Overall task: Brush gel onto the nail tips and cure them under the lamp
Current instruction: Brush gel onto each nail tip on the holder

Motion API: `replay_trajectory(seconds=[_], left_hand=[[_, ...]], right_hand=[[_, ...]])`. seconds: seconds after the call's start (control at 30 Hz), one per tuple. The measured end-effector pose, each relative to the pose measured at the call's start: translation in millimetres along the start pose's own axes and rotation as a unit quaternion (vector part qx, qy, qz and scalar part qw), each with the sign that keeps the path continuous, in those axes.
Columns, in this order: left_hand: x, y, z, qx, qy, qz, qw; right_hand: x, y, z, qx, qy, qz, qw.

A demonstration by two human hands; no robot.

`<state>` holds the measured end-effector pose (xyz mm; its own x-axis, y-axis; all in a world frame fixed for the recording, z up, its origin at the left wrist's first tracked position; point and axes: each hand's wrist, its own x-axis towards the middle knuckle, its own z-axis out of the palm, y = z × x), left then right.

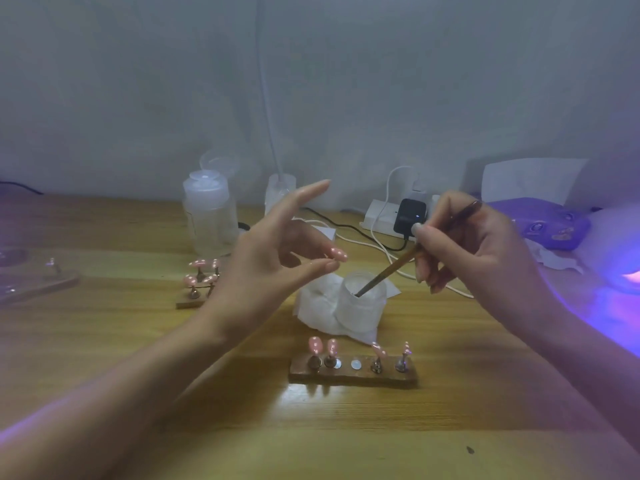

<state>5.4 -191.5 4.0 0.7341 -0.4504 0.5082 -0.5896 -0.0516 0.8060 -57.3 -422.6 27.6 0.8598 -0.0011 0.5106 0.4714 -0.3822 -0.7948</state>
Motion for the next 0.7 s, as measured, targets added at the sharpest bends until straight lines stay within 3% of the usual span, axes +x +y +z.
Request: replay_trajectory(seconds=[0.33, 0.7], left_hand=[[-5, -11, 5, -0.024, 0.028, -0.027, 0.999], [-13, -20, 14, 0.003, 0.03, -0.009, 1.0]], right_hand=[[-3, 5, 11, 0.005, -0.033, 0.044, 0.998], [-9, 28, -8, 0.126, 0.127, 0.064, 0.982]])
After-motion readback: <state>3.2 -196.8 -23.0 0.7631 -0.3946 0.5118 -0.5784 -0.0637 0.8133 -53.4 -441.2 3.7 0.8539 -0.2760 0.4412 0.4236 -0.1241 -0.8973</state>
